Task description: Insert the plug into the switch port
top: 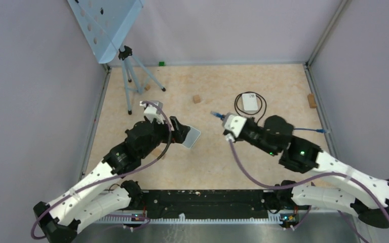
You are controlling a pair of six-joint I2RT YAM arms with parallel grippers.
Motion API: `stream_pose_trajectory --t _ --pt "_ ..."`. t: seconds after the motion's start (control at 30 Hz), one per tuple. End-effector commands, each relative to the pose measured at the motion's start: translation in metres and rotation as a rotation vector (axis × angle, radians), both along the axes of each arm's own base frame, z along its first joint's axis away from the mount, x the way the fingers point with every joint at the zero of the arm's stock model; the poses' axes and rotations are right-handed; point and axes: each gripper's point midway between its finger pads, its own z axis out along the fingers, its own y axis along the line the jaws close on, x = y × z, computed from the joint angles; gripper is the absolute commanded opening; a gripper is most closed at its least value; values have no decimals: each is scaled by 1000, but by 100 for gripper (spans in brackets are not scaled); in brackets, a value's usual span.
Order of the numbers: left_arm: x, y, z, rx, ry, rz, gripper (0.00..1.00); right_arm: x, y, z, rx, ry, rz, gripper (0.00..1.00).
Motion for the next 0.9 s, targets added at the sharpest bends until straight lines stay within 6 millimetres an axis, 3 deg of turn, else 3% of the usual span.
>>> stream_pose_trajectory --t 0.0,0.07,0.2,0.37,0.5,0.87 --pt "22 21 -56 43 138 70 99 -2 26 -134 -164 249 38 0" --pt "31 30 -80 48 180 79 99 -4 33 -170 -143 310 45 0" --pt "41 37 -114 104 198 92 98 -16 46 -210 -42 377 107 0" --pt "51 40 -117 102 131 119 99 -32 55 -219 50 508 148 0" --pt "56 31 -114 45 82 84 99 -37 57 -229 111 598 112 0" --pt "65 26 -154 66 138 76 94 -40 51 -265 112 608 44 0"
